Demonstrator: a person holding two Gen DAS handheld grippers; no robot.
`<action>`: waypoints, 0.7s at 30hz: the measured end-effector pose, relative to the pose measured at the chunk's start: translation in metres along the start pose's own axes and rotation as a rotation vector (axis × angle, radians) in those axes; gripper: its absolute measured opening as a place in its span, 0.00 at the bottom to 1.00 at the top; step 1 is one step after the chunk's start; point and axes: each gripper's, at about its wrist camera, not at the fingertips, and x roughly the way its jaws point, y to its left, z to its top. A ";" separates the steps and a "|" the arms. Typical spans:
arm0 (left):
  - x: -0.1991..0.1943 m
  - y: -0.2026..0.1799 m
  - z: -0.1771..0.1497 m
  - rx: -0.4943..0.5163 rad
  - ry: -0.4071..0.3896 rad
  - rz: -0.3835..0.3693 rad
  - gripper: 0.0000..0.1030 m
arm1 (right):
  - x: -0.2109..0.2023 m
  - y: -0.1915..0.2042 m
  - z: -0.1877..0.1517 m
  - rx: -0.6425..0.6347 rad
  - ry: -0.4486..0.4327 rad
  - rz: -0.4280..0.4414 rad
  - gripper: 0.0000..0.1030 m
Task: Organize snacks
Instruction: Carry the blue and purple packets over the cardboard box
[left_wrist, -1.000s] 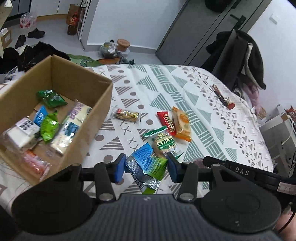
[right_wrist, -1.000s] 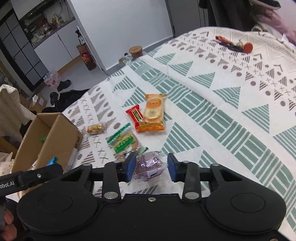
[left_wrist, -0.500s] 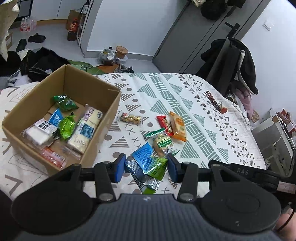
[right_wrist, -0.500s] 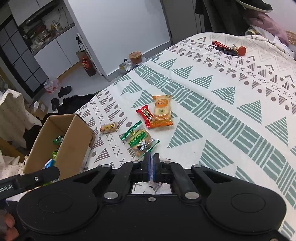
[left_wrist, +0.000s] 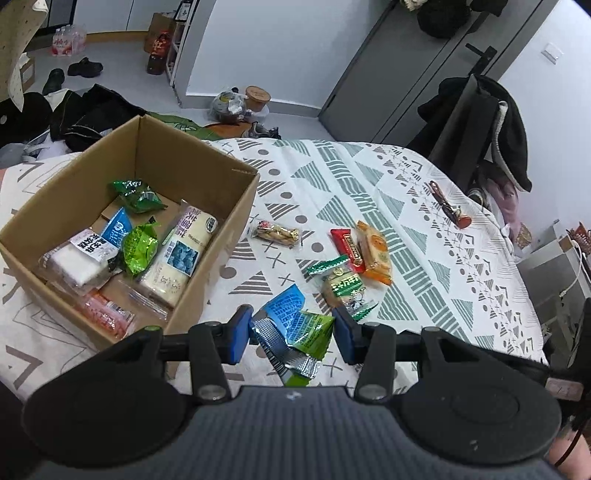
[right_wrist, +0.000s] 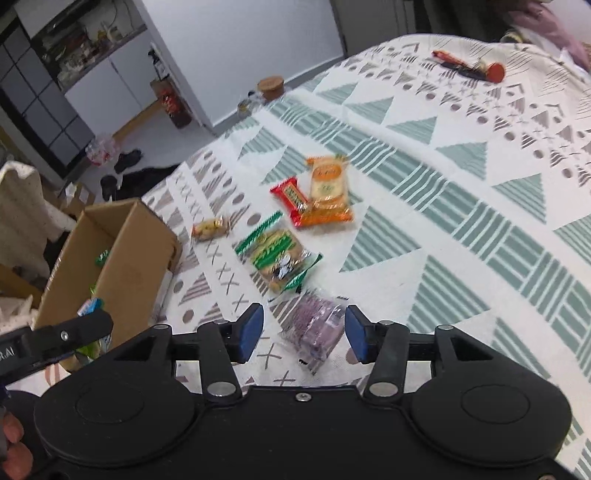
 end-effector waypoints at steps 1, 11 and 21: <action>0.002 0.000 0.000 -0.001 0.001 0.001 0.45 | 0.005 0.001 0.000 -0.004 0.011 -0.003 0.48; 0.025 0.000 0.005 -0.013 0.020 -0.004 0.45 | 0.042 0.013 0.001 -0.050 0.054 -0.070 0.71; 0.032 0.006 0.006 -0.027 0.044 -0.026 0.45 | 0.065 0.018 0.001 -0.122 0.080 -0.194 0.33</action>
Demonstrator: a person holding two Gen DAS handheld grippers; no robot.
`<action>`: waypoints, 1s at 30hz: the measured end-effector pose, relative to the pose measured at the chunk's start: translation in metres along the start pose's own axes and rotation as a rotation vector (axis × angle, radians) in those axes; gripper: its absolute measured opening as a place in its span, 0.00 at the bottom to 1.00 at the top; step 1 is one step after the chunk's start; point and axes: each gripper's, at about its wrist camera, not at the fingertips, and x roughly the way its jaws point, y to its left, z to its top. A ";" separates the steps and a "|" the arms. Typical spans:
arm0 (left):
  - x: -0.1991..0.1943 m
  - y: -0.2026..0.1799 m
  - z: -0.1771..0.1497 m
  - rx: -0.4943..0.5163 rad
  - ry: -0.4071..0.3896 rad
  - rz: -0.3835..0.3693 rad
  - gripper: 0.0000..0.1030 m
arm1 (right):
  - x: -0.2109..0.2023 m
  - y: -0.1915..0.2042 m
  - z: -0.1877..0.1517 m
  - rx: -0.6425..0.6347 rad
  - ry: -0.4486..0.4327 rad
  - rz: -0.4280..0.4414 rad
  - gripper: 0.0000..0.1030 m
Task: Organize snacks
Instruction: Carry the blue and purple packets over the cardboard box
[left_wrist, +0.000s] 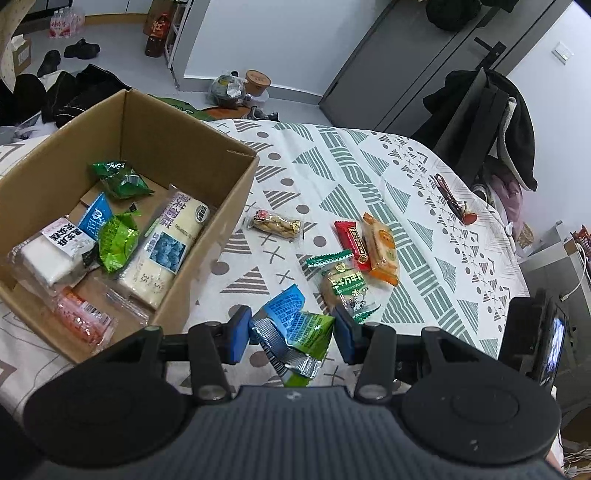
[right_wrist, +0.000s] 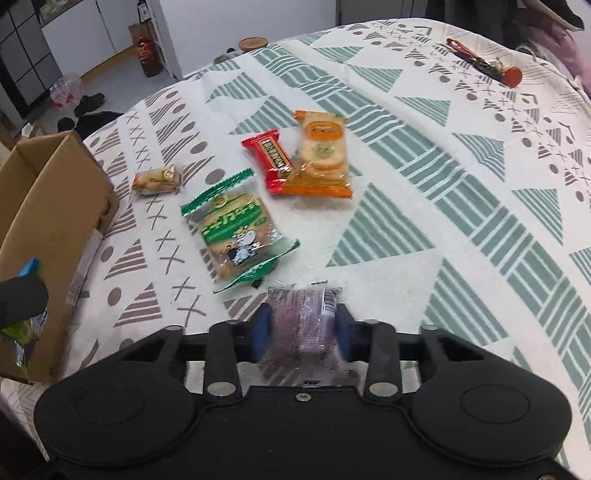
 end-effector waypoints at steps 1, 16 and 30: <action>0.000 0.000 0.000 -0.001 0.000 -0.004 0.45 | -0.002 -0.001 0.000 0.007 0.000 0.007 0.32; -0.046 0.009 0.006 -0.016 -0.069 -0.061 0.45 | -0.070 0.016 -0.010 0.057 -0.121 0.119 0.30; -0.097 0.029 0.013 -0.024 -0.145 -0.057 0.45 | -0.120 0.047 -0.021 0.094 -0.205 0.206 0.30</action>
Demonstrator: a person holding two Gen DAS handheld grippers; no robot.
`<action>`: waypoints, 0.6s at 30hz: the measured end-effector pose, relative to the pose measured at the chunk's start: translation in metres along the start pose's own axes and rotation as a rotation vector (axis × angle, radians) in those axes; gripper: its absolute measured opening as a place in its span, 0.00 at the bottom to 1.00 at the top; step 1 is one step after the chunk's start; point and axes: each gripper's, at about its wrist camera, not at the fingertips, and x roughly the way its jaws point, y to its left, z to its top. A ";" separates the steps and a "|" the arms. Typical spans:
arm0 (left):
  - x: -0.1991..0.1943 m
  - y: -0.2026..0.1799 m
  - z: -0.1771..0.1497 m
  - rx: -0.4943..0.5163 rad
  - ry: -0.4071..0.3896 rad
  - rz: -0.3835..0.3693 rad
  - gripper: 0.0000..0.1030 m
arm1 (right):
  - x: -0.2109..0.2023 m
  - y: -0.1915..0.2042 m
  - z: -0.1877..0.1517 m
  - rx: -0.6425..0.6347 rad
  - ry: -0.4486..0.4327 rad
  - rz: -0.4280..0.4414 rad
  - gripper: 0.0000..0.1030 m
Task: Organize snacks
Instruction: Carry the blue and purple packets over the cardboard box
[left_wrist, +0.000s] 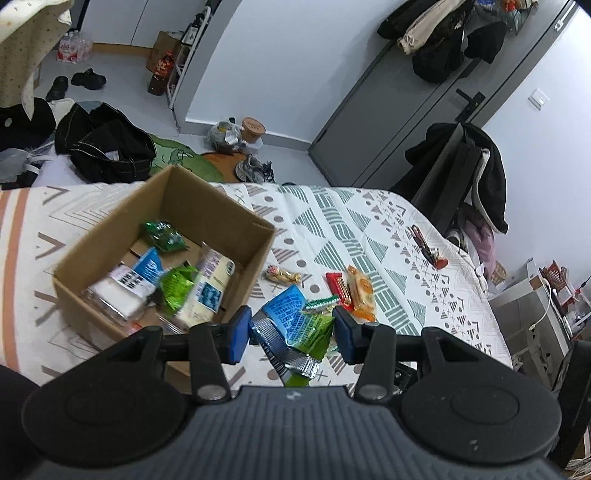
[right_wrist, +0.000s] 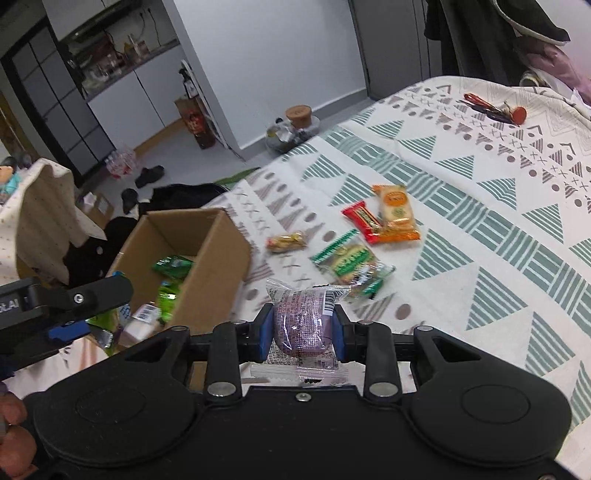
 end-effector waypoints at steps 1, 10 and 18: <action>-0.002 0.001 0.002 -0.002 -0.005 0.001 0.45 | -0.002 0.003 -0.001 0.001 -0.005 0.006 0.30; -0.025 0.025 0.017 -0.033 -0.049 0.017 0.45 | -0.013 0.042 0.002 -0.012 -0.034 0.067 0.30; -0.034 0.054 0.028 -0.078 -0.067 0.053 0.45 | -0.010 0.079 0.007 -0.051 -0.038 0.114 0.30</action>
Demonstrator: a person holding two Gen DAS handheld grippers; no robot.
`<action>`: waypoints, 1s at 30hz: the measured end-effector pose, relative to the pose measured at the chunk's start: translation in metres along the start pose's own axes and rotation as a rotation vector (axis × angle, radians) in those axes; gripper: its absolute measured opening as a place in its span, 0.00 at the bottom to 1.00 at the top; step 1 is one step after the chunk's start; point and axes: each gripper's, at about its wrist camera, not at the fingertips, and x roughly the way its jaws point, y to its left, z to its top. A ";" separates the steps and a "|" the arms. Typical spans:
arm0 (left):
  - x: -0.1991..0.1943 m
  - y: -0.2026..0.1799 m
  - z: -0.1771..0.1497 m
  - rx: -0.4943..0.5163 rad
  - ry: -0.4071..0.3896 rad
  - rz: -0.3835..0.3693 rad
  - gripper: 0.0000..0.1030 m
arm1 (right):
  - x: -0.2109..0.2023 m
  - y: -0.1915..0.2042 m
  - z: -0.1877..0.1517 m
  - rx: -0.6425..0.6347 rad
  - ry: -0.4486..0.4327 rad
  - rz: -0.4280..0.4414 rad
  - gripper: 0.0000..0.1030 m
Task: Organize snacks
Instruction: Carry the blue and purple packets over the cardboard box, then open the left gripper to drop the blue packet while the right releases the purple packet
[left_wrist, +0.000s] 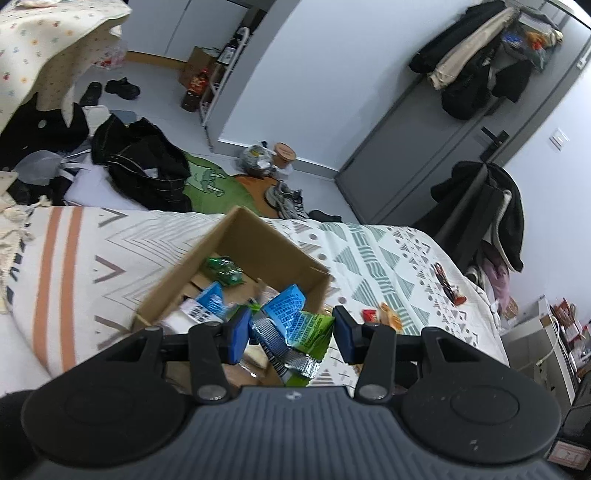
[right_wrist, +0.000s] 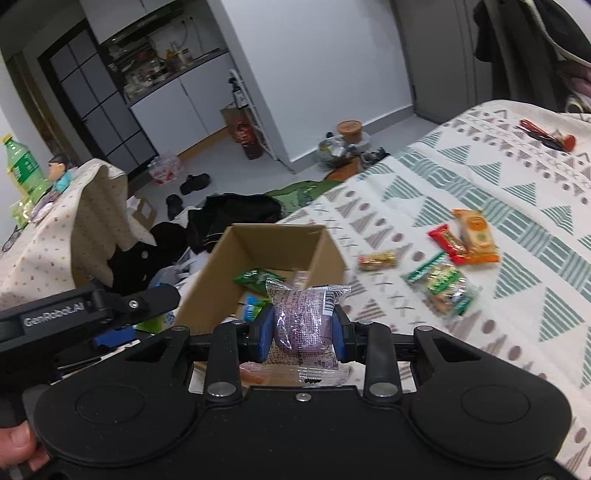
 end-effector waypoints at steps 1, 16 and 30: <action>-0.001 0.004 0.002 -0.007 -0.002 0.004 0.45 | 0.001 0.004 0.000 -0.005 0.001 0.005 0.30; 0.012 0.052 0.025 -0.079 -0.002 0.052 0.45 | 0.024 0.052 0.010 -0.051 0.009 0.046 0.30; 0.033 0.070 0.032 -0.134 0.026 0.029 0.51 | 0.043 0.055 0.019 -0.034 0.015 0.042 0.30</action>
